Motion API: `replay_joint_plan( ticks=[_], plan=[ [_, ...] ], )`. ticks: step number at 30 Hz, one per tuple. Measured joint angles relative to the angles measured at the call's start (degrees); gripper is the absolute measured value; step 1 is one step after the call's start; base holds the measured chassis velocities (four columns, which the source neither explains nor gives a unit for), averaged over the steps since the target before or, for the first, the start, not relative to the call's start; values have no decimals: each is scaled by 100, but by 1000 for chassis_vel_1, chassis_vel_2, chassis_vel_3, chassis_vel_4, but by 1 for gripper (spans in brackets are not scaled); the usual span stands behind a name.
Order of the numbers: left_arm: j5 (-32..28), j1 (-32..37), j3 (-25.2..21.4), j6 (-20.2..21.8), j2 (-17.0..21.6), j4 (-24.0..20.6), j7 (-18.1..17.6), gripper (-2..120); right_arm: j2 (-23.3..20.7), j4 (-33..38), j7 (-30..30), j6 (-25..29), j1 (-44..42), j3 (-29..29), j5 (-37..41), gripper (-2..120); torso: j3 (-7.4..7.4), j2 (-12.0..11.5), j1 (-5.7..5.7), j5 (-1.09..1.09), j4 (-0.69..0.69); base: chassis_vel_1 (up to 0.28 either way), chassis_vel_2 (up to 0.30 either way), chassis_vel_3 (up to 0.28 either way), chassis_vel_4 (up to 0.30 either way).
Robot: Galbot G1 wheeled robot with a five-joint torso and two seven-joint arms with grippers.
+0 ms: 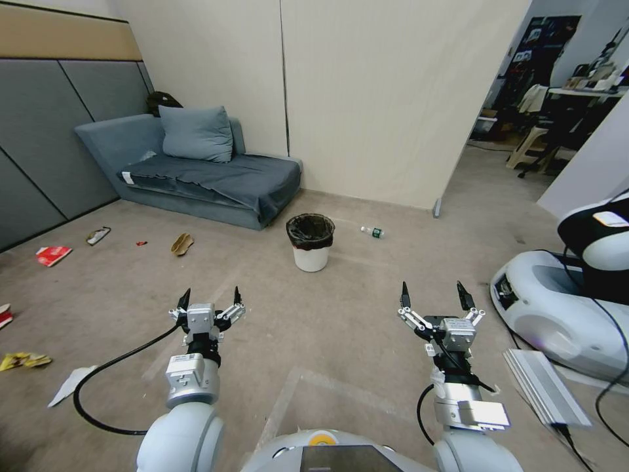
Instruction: Pick up the trash bin, then pick up the garbage from the floor and place it into the trash bin.
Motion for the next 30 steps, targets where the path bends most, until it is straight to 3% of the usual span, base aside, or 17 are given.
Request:
replay_joint_plan(
  ticks=[30],
  plan=[
    [19,19,27,115,-4,6,19,100,-5,-79,-51,9,13,23,-44,100,0,0,0,0,1,-191,193,192,-192]
  ],
)
